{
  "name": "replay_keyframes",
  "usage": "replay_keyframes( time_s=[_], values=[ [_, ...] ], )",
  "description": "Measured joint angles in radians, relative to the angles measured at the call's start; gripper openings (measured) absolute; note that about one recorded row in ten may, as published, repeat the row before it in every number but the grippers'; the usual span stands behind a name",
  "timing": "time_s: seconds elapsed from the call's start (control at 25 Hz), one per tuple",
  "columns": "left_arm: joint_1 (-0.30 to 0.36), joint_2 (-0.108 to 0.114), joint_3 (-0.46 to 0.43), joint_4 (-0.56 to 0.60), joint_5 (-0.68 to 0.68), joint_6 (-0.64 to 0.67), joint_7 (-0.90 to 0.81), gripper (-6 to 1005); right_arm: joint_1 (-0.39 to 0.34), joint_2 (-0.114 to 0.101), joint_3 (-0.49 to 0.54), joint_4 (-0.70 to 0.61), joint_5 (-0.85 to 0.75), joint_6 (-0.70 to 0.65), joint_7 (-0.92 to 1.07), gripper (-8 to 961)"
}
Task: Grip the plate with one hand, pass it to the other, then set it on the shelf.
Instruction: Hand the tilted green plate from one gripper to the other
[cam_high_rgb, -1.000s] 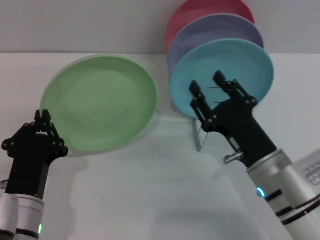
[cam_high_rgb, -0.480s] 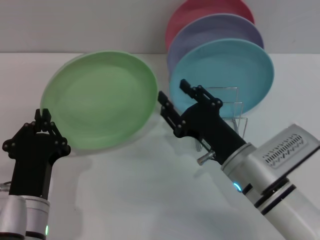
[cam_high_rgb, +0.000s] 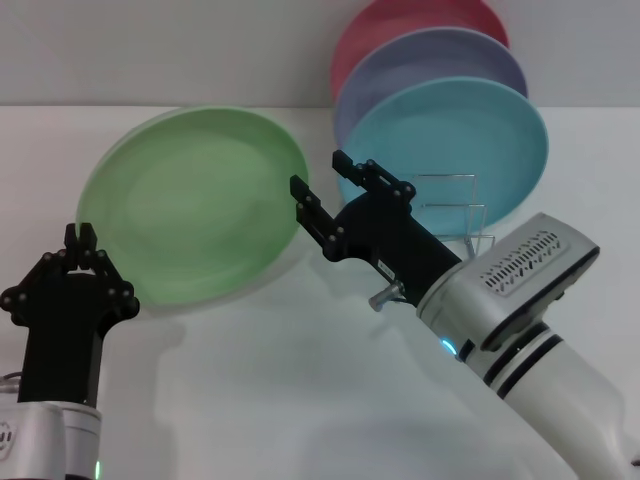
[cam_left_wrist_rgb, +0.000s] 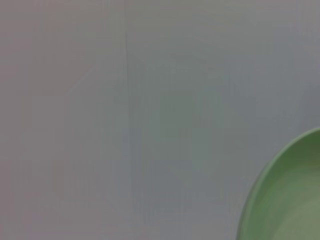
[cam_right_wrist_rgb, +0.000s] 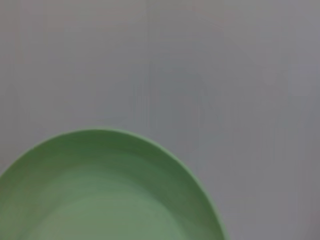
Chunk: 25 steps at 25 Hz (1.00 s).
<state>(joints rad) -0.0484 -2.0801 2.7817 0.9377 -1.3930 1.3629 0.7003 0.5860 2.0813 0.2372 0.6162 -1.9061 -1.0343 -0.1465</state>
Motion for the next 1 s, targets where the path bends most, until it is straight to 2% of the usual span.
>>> replay_keyframes(
  time_s=[0.56,1.0],
  values=[
    [-0.001,0.0,0.037,0.022,-0.042,0.044,0.039,43,0.029,0.0,0.009,-0.003,-0.005,0.044,0.001,436],
    [-0.001,0.0,0.05,0.024,-0.044,0.05,0.041,44,0.042,0.0,0.014,-0.007,-0.005,0.058,0.001,385]
  ],
)
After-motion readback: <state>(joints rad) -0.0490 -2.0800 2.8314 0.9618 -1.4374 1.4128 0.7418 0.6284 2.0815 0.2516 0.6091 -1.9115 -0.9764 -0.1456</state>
